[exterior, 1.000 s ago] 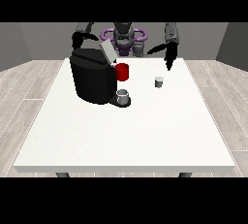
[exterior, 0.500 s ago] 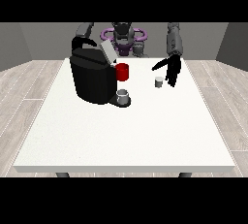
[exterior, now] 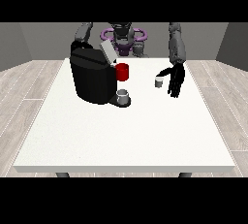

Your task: Insert the coffee pod into the coffee machine and close the lid

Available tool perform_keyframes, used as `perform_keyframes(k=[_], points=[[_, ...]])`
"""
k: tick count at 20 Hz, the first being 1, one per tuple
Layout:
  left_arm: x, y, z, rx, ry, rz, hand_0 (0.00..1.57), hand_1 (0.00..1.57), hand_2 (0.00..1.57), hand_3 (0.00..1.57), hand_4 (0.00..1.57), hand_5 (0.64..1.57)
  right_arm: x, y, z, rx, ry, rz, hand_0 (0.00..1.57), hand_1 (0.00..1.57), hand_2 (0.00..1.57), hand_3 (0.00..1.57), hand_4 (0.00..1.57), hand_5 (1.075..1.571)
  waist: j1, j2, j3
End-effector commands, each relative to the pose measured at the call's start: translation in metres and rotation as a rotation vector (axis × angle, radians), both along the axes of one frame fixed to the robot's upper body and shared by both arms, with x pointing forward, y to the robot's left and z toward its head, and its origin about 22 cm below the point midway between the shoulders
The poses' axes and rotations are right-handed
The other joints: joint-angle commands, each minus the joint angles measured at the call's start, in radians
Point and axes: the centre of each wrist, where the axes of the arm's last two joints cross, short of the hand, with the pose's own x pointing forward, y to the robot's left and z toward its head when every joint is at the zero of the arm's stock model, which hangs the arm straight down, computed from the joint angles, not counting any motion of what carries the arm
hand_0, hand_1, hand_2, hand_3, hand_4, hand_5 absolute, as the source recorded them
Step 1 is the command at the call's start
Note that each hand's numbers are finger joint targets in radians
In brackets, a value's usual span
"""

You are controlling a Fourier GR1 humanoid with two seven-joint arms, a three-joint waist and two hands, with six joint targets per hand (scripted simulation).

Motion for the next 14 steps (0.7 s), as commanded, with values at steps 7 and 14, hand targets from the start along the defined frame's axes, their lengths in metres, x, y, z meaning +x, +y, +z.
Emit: perform_keyframes(k=[7, 14], points=[[0.012, -0.004, -0.008, 0.065, 0.060, -0.044, 0.00, 0.00, 0.00, 0.00, 0.00, 1.571, 0.014, 0.007, 0.003, 0.000, -0.046, -0.042, 0.00, 0.00, 0.00, 0.00, 0.31, 1.571, 0.030, 0.060, -0.0002], [0.022, -0.026, -0.008, 0.074, 0.093, -0.092, 0.00, 0.00, 0.59, 0.37, 0.00, 1.571, 0.024, -0.015, -0.008, 0.019, 0.040, -0.078, 0.00, 0.00, 0.00, 0.00, 0.38, 1.571, 0.026, 0.012, 0.0003]])
